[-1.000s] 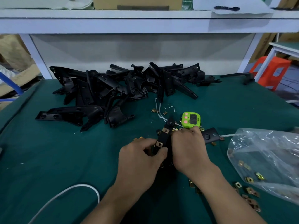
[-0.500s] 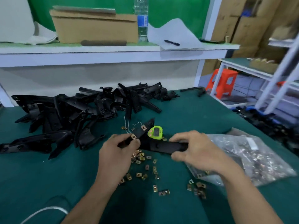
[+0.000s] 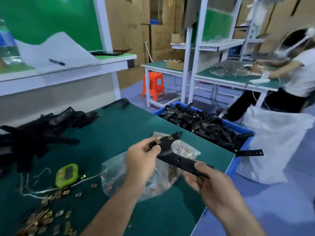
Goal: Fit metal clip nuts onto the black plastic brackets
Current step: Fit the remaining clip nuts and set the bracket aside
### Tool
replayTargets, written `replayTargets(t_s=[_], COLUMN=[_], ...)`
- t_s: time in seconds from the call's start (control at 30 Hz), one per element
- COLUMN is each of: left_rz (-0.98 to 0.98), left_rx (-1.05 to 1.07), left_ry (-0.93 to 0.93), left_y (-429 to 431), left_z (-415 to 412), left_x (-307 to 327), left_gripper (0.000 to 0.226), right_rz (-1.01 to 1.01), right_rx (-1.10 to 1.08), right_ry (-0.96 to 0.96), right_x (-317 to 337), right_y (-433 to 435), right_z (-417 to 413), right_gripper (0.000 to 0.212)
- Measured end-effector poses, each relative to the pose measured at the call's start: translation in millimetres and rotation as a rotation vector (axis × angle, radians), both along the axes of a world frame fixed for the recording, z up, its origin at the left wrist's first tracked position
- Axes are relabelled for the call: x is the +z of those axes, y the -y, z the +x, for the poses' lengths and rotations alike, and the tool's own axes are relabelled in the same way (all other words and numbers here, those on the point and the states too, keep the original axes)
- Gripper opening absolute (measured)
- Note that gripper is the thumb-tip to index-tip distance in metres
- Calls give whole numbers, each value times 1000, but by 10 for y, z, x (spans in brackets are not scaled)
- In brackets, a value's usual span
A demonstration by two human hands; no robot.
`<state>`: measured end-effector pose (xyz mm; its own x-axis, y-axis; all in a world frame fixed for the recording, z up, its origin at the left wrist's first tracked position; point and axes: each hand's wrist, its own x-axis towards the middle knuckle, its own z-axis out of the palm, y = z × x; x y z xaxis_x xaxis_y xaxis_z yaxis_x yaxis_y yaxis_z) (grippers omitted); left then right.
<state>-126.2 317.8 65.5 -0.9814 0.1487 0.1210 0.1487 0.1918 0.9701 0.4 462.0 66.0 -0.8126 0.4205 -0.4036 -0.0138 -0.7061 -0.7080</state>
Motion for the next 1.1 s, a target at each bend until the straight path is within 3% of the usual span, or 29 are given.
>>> replayTargets(t_s=[0.13, 0.2, 0.27, 0.37, 0.43, 0.57, 0.63, 0.8, 0.97, 1.1], left_rz=[-293, -174, -19, -48, -151, -199, -190, -194, -252, -333], left_rx=[-130, -216, -343, -436, -470, -495, -379, -181, 33, 236], left_ry=[-14, 44, 226, 333, 255, 93, 29, -61, -71, -86], left_y=[-587, -911, -1249, -1487, -1473, -1022, -720, 56, 966, 1747], left_z=[-142, -337, -593, -876, -928, -982, -1037, -988, -771, -510], left_x=[114, 220, 377, 536, 538, 426, 395, 371, 248, 124], left_gripper=[25, 31, 65, 87, 86, 60, 38, 27, 37, 38], right_rz=[-127, -220, -310, -302, -102, 381, 672, 1086, 1436, 1529], right_rx=[-119, -161, -221, -269, -239, -242, -223, -33, 176, 305], right_ry=[41, 11, -46, 0, 180, 332, 373, 189, -1, -127], right_x=[-104, -41, 88, 214, 83, -215, -249, -114, 50, 92], right_y=[-457, -763, -1160, -1609, -1664, -1280, -944, -24, 669, 1262], right_z=[20, -218, -663, -1323, -1595, -1778, -1803, -1658, -1523, -1465], right_gripper=[13, 13, 25, 53, 53, 5, 12, 22, 20, 21])
